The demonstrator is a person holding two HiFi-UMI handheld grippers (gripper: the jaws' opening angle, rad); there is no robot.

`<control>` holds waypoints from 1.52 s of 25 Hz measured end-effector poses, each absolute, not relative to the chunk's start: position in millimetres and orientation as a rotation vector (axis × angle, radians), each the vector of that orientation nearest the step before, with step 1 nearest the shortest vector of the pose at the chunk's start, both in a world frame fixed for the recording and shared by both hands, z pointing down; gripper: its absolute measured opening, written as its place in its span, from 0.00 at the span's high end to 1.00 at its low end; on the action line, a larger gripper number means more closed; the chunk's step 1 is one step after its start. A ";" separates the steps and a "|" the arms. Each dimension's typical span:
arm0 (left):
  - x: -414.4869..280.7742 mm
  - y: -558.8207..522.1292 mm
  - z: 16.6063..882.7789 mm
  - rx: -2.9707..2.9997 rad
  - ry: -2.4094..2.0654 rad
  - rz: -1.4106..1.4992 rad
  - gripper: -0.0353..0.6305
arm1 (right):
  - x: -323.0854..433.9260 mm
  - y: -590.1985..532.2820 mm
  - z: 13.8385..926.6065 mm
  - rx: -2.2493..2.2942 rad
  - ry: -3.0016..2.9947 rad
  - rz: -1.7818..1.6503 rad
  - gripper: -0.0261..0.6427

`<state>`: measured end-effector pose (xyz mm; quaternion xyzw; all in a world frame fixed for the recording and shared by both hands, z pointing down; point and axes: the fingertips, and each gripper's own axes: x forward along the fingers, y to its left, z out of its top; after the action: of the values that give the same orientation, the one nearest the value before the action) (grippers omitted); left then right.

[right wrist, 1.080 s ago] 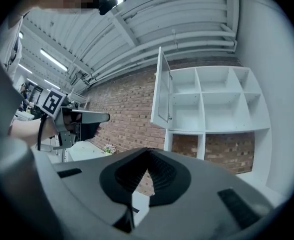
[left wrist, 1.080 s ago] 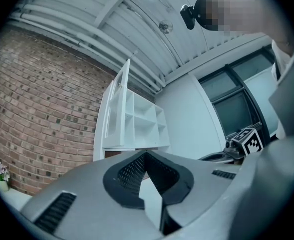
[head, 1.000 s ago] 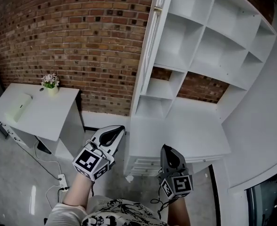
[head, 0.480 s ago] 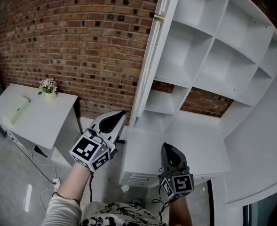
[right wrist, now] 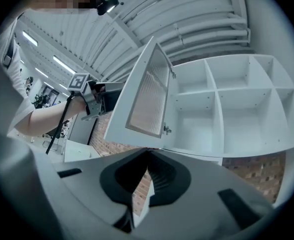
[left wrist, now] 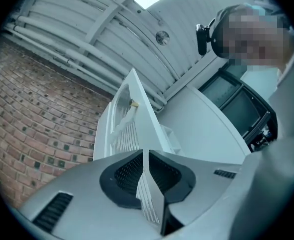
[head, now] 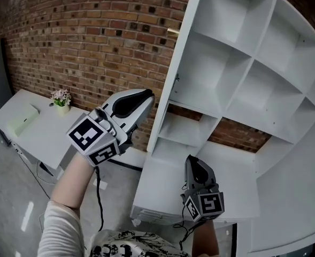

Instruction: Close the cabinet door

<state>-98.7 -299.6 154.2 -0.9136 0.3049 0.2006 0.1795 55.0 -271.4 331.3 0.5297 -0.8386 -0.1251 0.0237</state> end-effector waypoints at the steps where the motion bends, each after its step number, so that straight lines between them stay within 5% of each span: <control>1: -98.2 -301.7 140.5 -2.579 0.835 0.583 0.87 | 56.5 -274.7 328.9 1.636 -2.599 -0.380 0.95; 16: -89.2 -315.9 12.3 -2.622 0.501 0.690 0.74 | 82.2 -295.4 292.5 1.653 -2.617 -0.488 0.95; 38: -49.3 -294.3 10.8 -2.411 0.425 0.454 0.79 | 116.9 -301.1 310.7 1.673 -2.529 -0.442 0.95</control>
<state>-49.3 -294.3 10.8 -0.9174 0.1618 0.1728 0.3200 116.9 -301.1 310.7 0.5456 -0.8247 -0.1441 0.0383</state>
